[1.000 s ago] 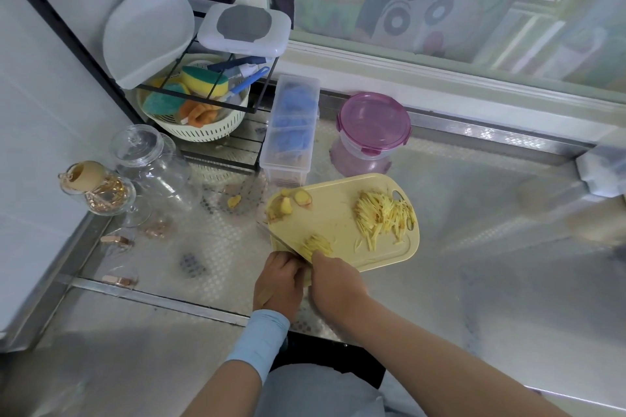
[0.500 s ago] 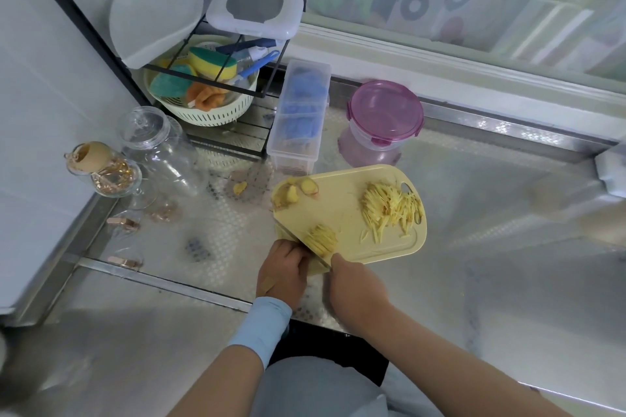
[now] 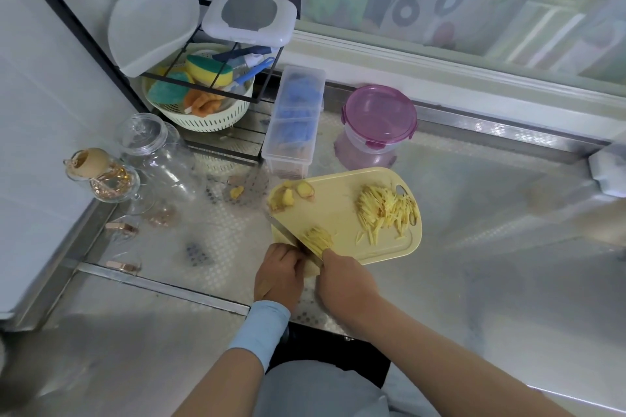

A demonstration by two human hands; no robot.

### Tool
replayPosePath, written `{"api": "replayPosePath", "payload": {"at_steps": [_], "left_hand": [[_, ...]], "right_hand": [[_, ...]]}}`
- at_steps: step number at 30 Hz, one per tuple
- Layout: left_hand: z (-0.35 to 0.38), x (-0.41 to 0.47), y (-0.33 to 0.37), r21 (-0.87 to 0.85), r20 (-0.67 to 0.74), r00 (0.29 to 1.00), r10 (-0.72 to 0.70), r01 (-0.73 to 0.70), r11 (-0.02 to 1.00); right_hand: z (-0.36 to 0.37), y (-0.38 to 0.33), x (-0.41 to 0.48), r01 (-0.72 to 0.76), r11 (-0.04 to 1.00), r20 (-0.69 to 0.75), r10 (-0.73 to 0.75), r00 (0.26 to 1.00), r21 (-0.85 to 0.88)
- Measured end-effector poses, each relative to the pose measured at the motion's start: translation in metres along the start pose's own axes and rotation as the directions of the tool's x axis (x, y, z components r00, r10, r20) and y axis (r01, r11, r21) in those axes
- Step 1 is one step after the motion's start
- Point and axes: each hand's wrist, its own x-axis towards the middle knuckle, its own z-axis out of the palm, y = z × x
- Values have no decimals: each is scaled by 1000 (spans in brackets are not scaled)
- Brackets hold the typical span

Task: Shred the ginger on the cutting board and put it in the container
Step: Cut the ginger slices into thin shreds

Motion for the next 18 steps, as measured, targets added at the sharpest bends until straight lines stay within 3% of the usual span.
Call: {"api": "replayPosePath", "payload": {"at_steps": [9, 18], "left_hand": [[0, -1, 0, 10, 9, 1000, 1, -1, 1000], [-3, -2, 9, 17, -24, 1000, 3, -2, 1000]], "right_hand": [[4, 4, -7, -20, 999, 13, 21, 1000, -50], [-4, -4, 1, -14, 1000, 29, 14, 999, 12]]}}
